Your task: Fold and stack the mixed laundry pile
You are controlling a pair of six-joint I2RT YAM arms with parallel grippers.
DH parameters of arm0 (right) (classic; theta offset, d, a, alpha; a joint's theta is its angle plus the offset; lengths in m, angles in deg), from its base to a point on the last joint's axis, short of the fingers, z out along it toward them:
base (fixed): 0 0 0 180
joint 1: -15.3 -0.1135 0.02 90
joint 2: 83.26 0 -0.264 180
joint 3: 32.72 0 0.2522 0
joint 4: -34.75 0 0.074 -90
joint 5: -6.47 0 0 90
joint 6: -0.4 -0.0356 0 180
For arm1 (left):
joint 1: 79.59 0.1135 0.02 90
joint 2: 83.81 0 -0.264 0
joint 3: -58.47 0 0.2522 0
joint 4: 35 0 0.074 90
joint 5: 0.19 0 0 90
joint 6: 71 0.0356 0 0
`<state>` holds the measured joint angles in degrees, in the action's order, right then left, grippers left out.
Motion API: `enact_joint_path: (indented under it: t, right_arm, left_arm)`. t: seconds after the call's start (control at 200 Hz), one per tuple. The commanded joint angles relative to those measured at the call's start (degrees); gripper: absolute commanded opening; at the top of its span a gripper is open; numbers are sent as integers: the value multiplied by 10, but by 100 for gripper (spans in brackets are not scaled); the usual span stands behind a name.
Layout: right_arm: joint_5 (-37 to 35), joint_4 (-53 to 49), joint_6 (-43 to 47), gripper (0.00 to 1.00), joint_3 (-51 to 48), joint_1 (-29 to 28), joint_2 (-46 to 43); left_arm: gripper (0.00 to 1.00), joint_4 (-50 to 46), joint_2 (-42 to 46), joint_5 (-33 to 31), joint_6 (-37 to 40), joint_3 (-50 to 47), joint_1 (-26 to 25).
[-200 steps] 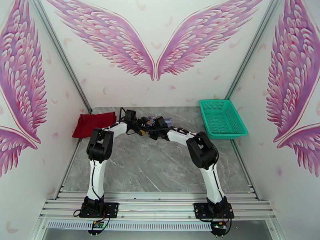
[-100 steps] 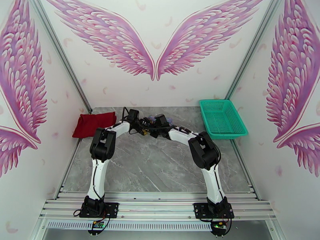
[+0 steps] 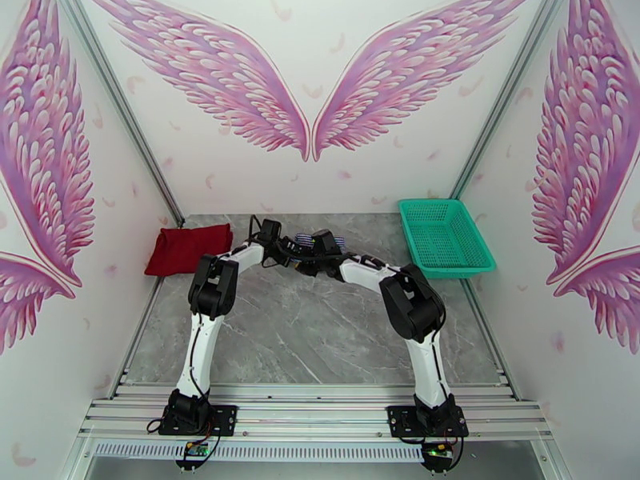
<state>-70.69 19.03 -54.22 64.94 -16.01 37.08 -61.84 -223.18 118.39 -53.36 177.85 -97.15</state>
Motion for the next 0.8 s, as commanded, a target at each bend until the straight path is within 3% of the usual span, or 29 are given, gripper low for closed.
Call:
enact_joint_path:
  t: [0.0,0.075,0.18,0.415,0.585,0.795]
  right_arm:
    - [7,31,-74,59,-61,5,-87]
    - [-21,46,-116,62,-113,5,-132]
    - [-83,65,-168,62,-170,6,-184]
    - [-234,76,-209,62,-213,9,-218]
    - [-235,79,-229,62,-211,14,-215]
    - [-224,76,-253,61,-190,14,-196]
  left_arm:
    - [0,-24,6,-40,94,48,5]
    - [0,-105,4,-57,202,101,8]
    - [0,-236,11,-129,337,162,14]
    - [0,-353,62,-242,495,174,70]
    - [0,-386,96,-283,604,178,128]
    - [0,-390,123,-276,720,188,184]
